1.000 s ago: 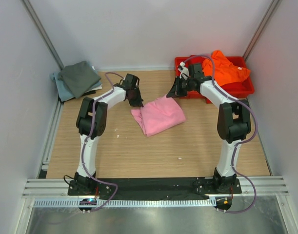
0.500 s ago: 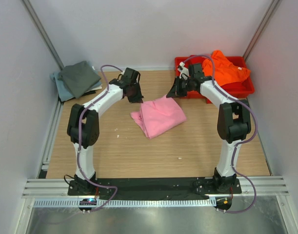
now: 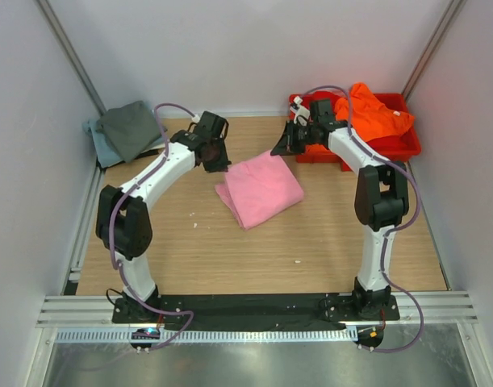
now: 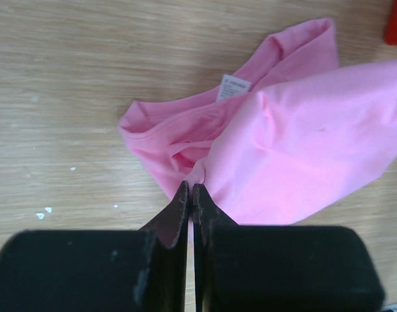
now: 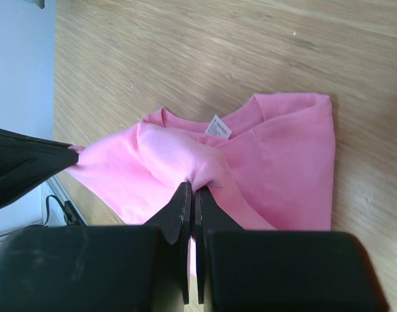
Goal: Fold and stack the t-shirts
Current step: Fold the tshirt
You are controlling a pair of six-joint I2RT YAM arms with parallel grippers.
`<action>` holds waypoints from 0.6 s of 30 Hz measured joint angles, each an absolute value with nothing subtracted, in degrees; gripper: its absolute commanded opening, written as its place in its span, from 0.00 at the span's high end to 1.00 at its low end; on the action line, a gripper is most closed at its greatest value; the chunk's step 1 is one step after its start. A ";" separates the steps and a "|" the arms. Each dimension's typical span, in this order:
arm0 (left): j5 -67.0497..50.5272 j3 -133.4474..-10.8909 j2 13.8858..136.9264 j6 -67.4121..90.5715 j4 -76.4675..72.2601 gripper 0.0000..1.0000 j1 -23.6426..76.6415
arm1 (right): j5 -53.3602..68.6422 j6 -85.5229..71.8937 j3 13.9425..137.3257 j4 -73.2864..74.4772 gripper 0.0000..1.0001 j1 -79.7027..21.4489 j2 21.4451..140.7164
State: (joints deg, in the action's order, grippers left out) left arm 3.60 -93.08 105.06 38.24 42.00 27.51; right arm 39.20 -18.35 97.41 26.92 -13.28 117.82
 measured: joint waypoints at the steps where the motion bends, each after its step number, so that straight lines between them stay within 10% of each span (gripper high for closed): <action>1: 4.01 -92.40 105.23 38.17 42.02 1.00 27.31 | 39.68 -18.48 98.15 26.55 0.98 -13.28 119.00; 5: 8.36 -91.29 107.94 38.06 43.40 0.95 26.44 | 42.81 -19.88 102.87 24.47 0.85 -13.28 127.20; 8: 10.94 -91.24 112.05 37.21 43.99 0.45 25.23 | 44.23 -20.88 108.01 24.43 0.34 -13.28 134.47; 9: 11.60 -91.29 113.49 36.84 44.23 0.10 24.73 | 44.14 -20.99 109.58 24.91 0.32 -13.28 136.55; 10: 12.34 -91.29 114.87 36.45 44.51 0.01 24.21 | 44.49 -20.84 110.98 25.39 0.30 -13.28 138.15; 18: 15.16 -89.93 113.45 35.75 45.63 0.00 22.74 | 38.63 -18.70 113.08 30.00 0.23 -13.76 135.31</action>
